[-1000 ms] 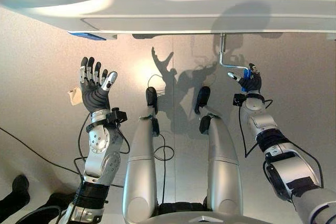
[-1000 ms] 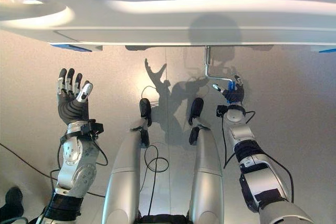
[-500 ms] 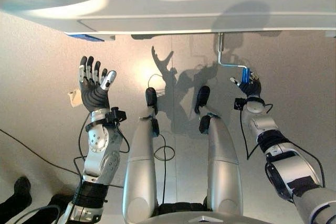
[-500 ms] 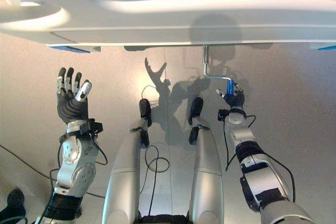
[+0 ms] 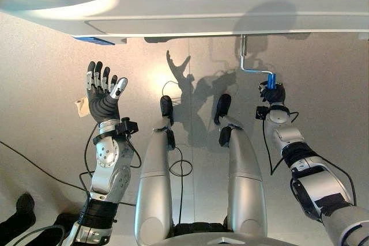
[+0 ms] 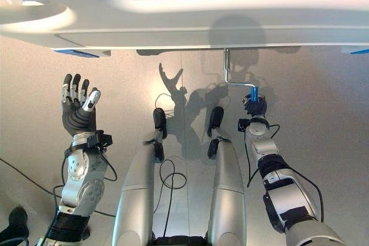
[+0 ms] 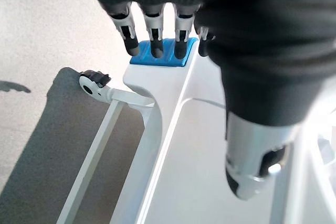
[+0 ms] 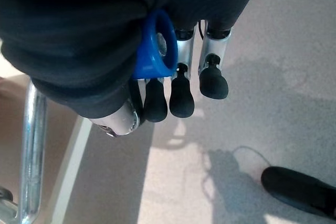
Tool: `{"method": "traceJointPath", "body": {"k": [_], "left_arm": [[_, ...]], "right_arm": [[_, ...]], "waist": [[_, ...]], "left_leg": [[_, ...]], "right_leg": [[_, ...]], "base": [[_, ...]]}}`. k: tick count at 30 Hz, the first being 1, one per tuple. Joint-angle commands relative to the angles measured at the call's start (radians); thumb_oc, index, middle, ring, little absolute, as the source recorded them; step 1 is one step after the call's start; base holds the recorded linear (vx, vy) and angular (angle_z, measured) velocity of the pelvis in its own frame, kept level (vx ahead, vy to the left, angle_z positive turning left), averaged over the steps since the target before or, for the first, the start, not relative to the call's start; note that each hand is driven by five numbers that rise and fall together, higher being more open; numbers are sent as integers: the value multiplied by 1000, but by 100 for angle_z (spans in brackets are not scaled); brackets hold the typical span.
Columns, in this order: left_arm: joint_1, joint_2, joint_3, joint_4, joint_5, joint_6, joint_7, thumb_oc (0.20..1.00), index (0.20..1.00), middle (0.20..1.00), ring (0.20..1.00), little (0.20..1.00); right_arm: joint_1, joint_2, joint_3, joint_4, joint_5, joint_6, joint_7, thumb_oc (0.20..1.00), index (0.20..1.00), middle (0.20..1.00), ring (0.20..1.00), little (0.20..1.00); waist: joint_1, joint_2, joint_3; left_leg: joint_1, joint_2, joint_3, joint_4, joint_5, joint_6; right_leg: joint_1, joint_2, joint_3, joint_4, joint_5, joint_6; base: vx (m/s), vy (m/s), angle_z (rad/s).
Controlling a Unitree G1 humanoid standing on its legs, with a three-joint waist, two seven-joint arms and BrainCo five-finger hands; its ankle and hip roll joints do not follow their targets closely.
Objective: Raise the hospital bed
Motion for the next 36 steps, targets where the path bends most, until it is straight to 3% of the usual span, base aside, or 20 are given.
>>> {"method": "traceJointPath", "body": {"k": [1,7,21,36], "left_arm": [[35,26,-2,-95,43,-31,-20,1000,1000,1000,1000,1000],[38,35,-30,-77,52,-21,-45,1000,1000,1000,1000,1000],[30,40,-63,-40,28,-9,-83,1000,1000,1000,1000,1000],[48,36,-57,-58,0,-15,-81,1000,1000,1000,1000,1000]], "right_arm": [[5,-66,-8,-46,-38,-20,-31,200,200,200,200,200],[6,-78,-13,-61,-82,-14,-40,200,200,200,200,200],[-89,-117,3,7,-62,-13,-25,200,200,200,200,200],[-143,-130,18,101,-11,-15,-15,200,200,200,200,200]], "waist": [[8,35,-23],[9,40,-23],[21,50,-23],[24,48,-23]], "left_leg": [[-35,-15,-7,-107,100,7],[-7,-14,-8,-119,106,5],[199,-16,-1,-261,139,4],[197,-24,-9,-248,130,14]], "right_leg": [[-1,-22,6,-21,89,93],[24,-21,3,-28,89,92],[195,-20,-10,-133,122,104],[196,-22,-10,-125,113,100]], "base": [[0,0,0],[0,0,0],[3,-2,-1],[2,0,0]]}}
